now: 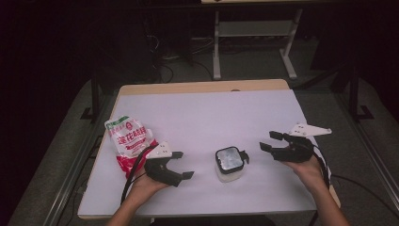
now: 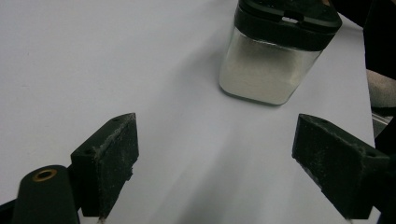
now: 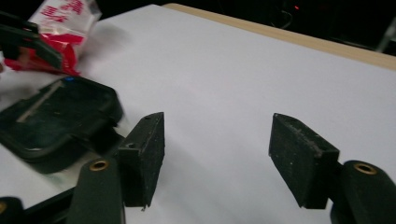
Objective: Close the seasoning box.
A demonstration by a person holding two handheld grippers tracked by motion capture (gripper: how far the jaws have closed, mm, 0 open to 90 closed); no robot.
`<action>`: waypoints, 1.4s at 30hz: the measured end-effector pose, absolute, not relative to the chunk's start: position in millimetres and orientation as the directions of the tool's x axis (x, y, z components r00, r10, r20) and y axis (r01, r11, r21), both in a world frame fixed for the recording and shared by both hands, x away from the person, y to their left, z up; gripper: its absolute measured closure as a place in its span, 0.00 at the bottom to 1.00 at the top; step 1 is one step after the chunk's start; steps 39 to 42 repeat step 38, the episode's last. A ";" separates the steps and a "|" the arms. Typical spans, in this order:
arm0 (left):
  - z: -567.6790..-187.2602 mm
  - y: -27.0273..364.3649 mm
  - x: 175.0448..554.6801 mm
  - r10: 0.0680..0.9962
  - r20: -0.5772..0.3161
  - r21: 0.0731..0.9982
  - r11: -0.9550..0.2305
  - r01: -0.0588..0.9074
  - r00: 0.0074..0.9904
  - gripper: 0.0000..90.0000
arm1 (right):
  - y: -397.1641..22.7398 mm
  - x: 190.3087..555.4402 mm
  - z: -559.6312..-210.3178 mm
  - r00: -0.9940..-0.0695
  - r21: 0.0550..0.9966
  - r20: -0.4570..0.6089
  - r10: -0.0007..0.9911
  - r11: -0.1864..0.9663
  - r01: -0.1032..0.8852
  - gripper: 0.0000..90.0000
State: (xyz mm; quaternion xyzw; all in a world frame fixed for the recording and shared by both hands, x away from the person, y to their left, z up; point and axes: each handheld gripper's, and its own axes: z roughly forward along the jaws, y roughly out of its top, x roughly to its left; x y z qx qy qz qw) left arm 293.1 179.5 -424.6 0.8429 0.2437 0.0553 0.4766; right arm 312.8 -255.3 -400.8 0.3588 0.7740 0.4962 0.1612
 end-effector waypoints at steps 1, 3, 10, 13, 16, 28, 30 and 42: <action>-424.8 179.4 293.0 0.464 -0.138 0.830 -0.428 0.358 0.875 0.16 | -256.8 313.0 -401.8 -0.687 0.881 0.105 0.719 0.252 0.399 0.37; -425.3 179.4 292.8 0.466 -0.140 0.826 -0.431 0.363 0.874 0.16 | -260.6 312.9 -405.0 -0.678 0.882 0.101 0.728 0.249 0.400 0.35; -427.6 179.4 293.6 0.472 -0.143 0.826 -0.428 0.368 0.870 0.16 | -272.2 312.2 -418.5 -0.635 0.869 0.074 0.769 0.263 0.420 0.23; -428.1 179.4 293.7 0.472 -0.139 0.824 -0.433 0.366 0.871 0.16 | -274.6 312.0 -423.0 -0.624 0.868 0.082 0.777 0.252 0.428 0.19; -428.5 179.9 293.7 0.475 -0.142 0.824 -0.430 0.370 0.868 0.16 | -274.4 312.8 -428.1 -0.624 0.856 0.081 0.777 0.267 0.443 0.16; -430.4 180.9 294.7 0.483 -0.144 0.821 -0.429 0.377 0.864 0.16 | -274.2 317.2 -437.7 -0.637 0.835 0.068 0.768 0.306 0.457 0.13; -430.3 180.7 294.5 0.482 -0.143 0.821 -0.431 0.376 0.865 0.16 | -273.9 317.0 -437.2 -0.639 0.837 0.069 0.766 0.305 0.455 0.13; -430.1 180.5 294.8 0.478 -0.142 0.822 -0.431 0.372 0.867 0.16 | -272.6 317.1 -437.1 -0.647 0.835 0.067 0.760 0.313 0.453 0.13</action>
